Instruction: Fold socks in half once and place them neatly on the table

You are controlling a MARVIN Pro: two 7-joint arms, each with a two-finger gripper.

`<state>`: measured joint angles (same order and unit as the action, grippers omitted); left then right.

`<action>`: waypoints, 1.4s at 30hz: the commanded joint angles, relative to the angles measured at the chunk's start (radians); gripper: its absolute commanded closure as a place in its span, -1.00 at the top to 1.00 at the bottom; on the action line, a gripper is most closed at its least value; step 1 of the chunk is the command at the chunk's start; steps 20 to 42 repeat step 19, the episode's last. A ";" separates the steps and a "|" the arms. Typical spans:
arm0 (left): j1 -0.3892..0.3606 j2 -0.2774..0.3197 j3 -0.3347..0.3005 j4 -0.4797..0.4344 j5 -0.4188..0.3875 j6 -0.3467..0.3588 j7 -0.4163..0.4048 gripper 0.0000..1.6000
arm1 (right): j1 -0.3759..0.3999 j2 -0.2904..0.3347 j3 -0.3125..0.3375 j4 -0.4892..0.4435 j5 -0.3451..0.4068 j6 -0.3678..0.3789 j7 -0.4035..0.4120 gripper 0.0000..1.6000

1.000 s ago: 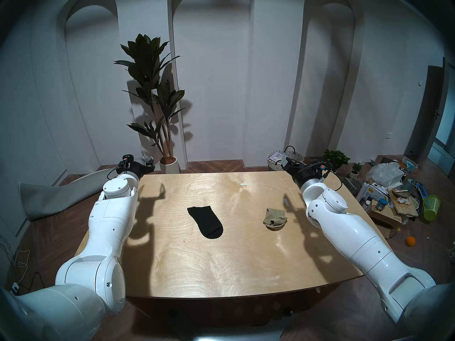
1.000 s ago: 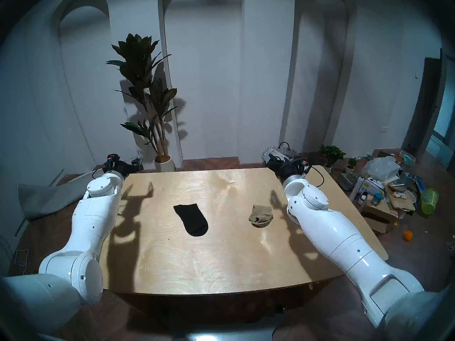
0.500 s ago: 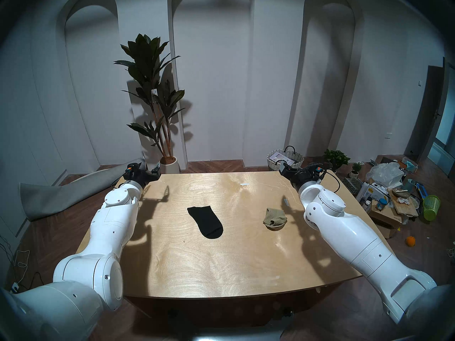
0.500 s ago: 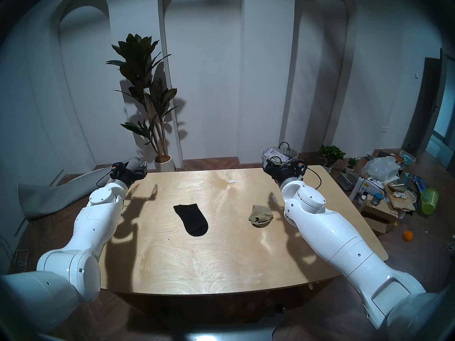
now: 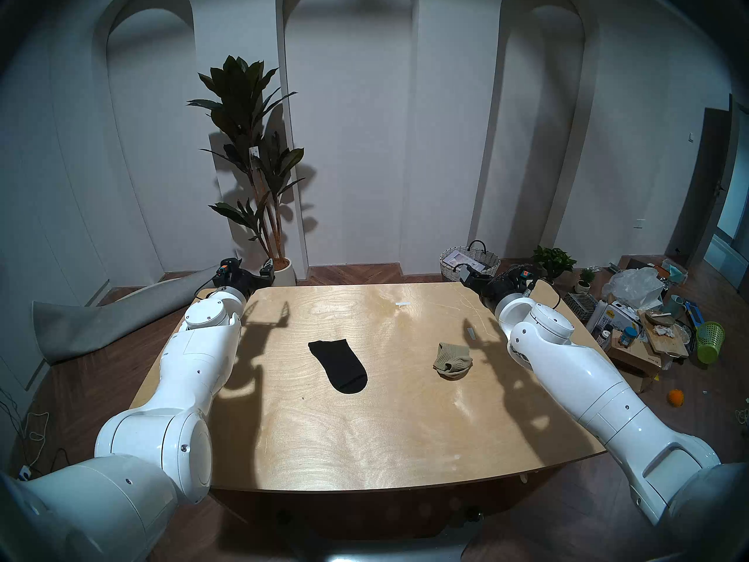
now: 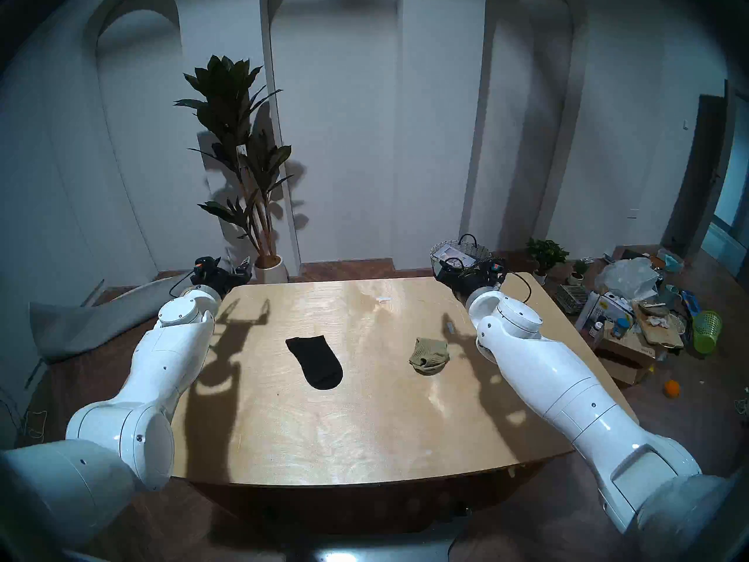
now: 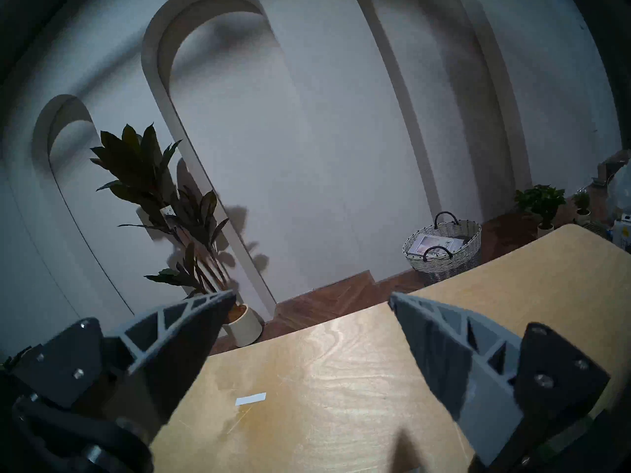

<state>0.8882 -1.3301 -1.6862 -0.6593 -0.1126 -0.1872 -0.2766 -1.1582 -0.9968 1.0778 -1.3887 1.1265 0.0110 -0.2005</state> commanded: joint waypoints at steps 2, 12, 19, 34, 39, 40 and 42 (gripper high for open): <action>-0.038 0.005 -0.002 -0.023 0.002 0.003 0.008 1.00 | 0.036 -0.016 0.013 -0.004 0.018 -0.010 0.041 1.00; -0.037 0.005 -0.002 -0.026 0.004 0.007 0.012 1.00 | 0.038 -0.015 0.013 0.001 0.024 -0.012 0.053 1.00; -0.037 0.005 -0.001 -0.026 0.004 0.007 0.012 1.00 | 0.039 -0.015 0.012 0.002 0.026 -0.013 0.056 1.00; -0.037 0.005 -0.001 -0.026 0.004 0.007 0.012 1.00 | 0.039 -0.015 0.012 0.002 0.026 -0.013 0.056 1.00; -0.037 0.005 -0.001 -0.026 0.004 0.007 0.012 1.00 | 0.039 -0.015 0.012 0.002 0.026 -0.013 0.056 1.00; -0.037 0.005 -0.001 -0.026 0.004 0.007 0.012 1.00 | 0.039 -0.015 0.012 0.002 0.026 -0.013 0.056 1.00; -0.037 0.005 -0.001 -0.026 0.004 0.007 0.012 1.00 | 0.039 -0.015 0.012 0.002 0.026 -0.013 0.056 1.00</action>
